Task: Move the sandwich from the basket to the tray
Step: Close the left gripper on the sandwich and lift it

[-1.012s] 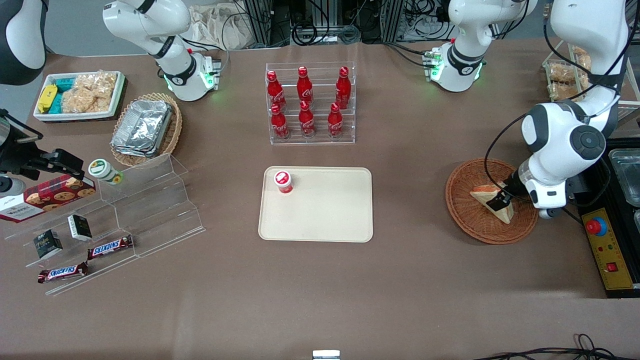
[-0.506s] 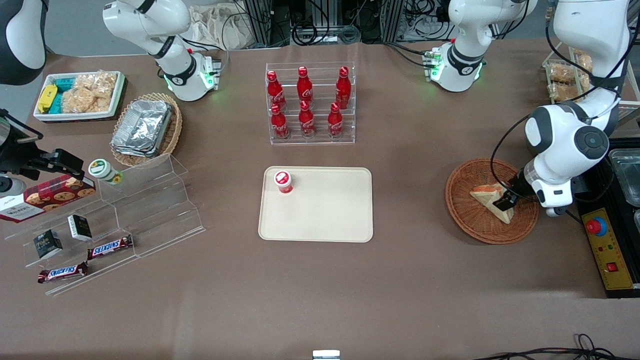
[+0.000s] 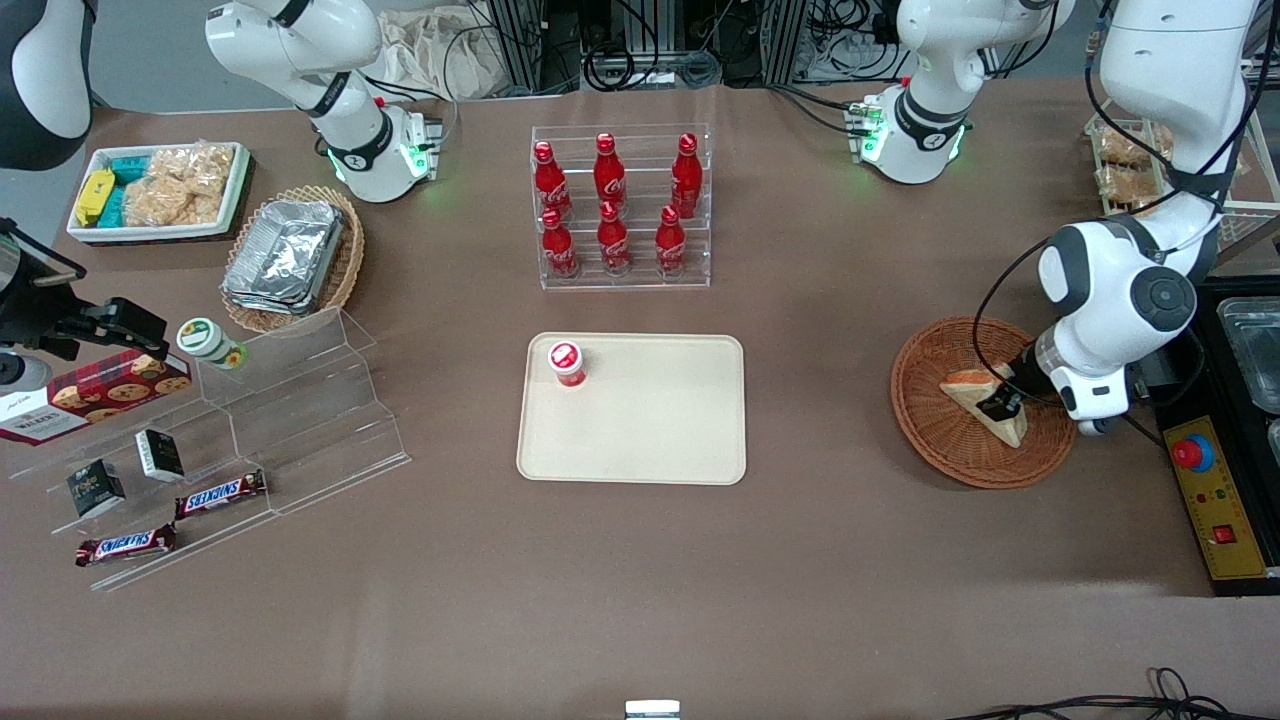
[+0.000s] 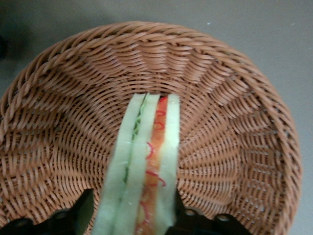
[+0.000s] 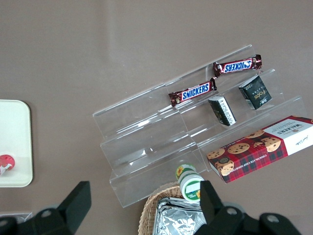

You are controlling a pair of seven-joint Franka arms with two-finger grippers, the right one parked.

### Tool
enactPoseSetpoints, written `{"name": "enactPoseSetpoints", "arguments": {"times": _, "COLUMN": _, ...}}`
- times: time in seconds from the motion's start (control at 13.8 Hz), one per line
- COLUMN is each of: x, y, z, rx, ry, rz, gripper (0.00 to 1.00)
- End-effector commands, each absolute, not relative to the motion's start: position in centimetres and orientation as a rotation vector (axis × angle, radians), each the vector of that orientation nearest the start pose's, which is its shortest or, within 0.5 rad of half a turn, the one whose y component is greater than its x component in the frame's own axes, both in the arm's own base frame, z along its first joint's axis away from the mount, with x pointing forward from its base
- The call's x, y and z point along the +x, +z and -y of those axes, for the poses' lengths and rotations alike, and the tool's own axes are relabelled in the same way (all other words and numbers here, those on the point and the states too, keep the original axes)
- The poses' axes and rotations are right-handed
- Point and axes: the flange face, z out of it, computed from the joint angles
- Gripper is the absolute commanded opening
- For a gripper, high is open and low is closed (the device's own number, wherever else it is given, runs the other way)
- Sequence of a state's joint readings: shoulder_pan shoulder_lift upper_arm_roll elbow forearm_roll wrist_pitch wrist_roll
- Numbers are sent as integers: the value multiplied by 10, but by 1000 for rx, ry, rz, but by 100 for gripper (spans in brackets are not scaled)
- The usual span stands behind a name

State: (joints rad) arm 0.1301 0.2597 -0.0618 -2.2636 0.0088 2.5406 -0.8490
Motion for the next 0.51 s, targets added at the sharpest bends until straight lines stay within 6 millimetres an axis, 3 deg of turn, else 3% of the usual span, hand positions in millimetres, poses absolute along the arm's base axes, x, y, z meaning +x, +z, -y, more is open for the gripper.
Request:
{"name": "enactPoseSetpoints", "arguments": {"times": 0.0, "x": 553, "y": 290, "z": -27, "rx": -2845, "ry": -52, "rz": 1384, "gripper": 0}}
{"name": "enactPoseSetpoints", "arguments": {"times": 0.14, "x": 579, "y": 335, "z": -22, "rx": -2833, "ry": 49, "rz": 1350, "gripper": 0}}
{"name": "enactPoseSetpoints", "arguments": {"times": 0.29, "x": 601, "y": 383, "z": 10, "rx": -2877, "ry": 72, "rz": 1287, "gripper": 0}}
{"name": "enactPoseSetpoints", "arguments": {"times": 0.43, "x": 611, "y": 425, "z": 48, "rx": -2929, "ry": 93, "rz": 1195, "gripper": 0}}
